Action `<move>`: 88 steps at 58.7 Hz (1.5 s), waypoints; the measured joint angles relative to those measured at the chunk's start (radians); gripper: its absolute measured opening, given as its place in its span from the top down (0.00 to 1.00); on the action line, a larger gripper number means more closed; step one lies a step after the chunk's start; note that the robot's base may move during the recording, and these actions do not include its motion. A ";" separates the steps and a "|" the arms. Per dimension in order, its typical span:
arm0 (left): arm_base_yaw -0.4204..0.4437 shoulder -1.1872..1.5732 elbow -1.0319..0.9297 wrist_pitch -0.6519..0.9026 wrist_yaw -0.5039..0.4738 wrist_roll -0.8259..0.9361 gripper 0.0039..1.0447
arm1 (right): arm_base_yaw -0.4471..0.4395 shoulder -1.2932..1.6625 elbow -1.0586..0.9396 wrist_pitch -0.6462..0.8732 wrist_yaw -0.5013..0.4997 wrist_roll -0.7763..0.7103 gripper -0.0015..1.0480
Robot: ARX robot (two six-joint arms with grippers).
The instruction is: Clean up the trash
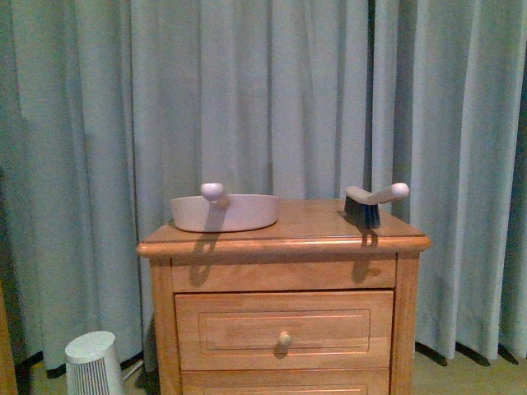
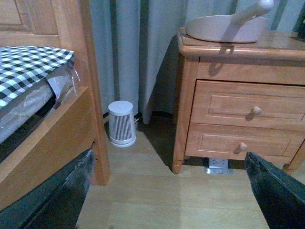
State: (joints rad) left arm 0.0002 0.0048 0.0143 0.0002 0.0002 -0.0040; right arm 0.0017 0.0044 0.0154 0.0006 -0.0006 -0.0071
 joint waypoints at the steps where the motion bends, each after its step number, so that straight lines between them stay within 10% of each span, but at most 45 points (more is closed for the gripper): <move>1: 0.000 0.000 0.000 0.000 0.000 0.000 0.07 | 0.000 0.000 0.000 0.000 0.000 0.000 0.07; 88: 0.000 0.000 0.000 0.000 0.000 0.000 0.07 | 0.000 0.000 0.000 0.000 -0.001 0.000 0.07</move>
State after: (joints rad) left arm 0.0002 0.0048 0.0143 -0.0002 -0.0002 -0.0040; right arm 0.0017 0.0044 0.0154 0.0006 -0.0013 -0.0071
